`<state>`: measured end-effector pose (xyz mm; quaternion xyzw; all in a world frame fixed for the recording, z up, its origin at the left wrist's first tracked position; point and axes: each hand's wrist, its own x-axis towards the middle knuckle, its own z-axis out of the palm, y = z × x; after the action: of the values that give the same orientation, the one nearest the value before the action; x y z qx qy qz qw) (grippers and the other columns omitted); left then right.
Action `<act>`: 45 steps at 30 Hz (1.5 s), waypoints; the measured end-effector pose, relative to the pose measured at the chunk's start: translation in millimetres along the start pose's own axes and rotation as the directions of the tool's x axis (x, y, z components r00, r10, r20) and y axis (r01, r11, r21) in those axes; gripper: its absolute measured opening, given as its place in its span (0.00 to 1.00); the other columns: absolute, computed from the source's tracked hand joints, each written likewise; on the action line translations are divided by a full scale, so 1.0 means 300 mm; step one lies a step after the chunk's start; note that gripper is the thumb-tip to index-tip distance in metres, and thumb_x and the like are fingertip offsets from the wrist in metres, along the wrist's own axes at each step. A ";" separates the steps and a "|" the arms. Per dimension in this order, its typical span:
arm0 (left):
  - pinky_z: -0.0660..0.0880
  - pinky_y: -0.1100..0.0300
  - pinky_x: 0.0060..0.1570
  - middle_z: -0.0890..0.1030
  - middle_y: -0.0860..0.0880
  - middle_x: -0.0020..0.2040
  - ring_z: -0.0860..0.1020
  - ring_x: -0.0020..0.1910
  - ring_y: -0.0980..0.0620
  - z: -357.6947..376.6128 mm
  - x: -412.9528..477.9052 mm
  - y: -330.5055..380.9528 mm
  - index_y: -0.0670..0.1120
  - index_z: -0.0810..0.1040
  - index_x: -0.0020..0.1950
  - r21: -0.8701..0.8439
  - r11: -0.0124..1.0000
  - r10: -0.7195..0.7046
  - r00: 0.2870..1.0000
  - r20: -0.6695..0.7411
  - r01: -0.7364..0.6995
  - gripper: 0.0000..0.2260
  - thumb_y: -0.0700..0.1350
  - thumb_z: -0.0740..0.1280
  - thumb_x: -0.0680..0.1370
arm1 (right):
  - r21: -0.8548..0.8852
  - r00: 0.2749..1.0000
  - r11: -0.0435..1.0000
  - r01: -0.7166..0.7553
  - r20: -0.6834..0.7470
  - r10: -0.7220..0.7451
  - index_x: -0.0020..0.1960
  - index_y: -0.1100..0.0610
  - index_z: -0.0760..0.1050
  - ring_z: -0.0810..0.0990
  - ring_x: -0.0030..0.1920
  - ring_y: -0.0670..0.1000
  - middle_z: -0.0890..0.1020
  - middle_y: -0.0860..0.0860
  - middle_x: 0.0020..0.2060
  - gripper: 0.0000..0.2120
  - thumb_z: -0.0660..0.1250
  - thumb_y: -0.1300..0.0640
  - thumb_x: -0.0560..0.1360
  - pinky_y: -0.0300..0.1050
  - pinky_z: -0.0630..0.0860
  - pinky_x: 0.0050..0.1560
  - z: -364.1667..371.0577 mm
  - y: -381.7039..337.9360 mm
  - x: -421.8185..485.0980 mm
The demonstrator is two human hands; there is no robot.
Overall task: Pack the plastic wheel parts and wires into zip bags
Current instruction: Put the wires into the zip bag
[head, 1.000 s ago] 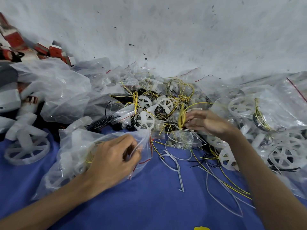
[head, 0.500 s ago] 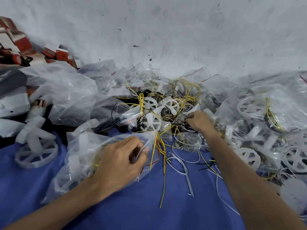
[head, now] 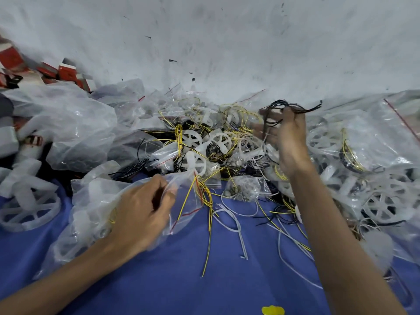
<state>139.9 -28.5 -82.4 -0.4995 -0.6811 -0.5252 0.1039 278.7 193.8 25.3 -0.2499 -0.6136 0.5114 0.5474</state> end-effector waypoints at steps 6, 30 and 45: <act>0.67 0.55 0.31 0.71 0.48 0.25 0.69 0.27 0.53 -0.001 0.001 -0.016 0.47 0.69 0.34 -0.076 0.997 0.010 0.998 -0.063 -0.015 0.18 0.58 0.56 0.76 | -0.319 0.988 0.942 -0.101 0.077 0.132 0.59 0.51 0.66 0.80 0.54 0.55 0.80 0.55 0.54 0.11 0.59 0.59 0.78 0.53 0.75 0.57 0.027 0.072 0.002; 0.65 0.68 0.32 0.74 0.47 0.31 0.70 0.30 0.56 -0.034 0.013 0.016 0.50 0.67 0.37 -0.162 0.984 0.055 0.993 -0.106 -0.072 0.13 0.55 0.56 0.78 | -0.439 0.983 0.898 0.033 0.176 0.050 0.46 0.52 0.69 0.73 0.29 0.42 0.73 0.48 0.32 0.29 0.43 0.30 0.73 0.45 0.69 0.40 0.054 0.093 -0.068; 0.70 0.60 0.31 0.77 0.53 0.32 0.74 0.28 0.55 -0.032 0.032 -0.026 0.56 0.71 0.38 -0.296 0.955 -0.077 0.974 -0.213 0.011 0.10 0.56 0.57 0.78 | 0.151 0.946 0.977 -0.151 0.309 0.098 0.51 0.50 0.72 0.60 0.23 0.44 0.68 0.45 0.25 0.17 0.48 0.43 0.81 0.34 0.59 0.22 0.076 0.029 -0.070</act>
<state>125.6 -30.5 -76.7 -0.4322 -0.5911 -0.6747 0.0925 261.3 170.5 11.6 -0.1594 -0.6257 0.6282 0.4341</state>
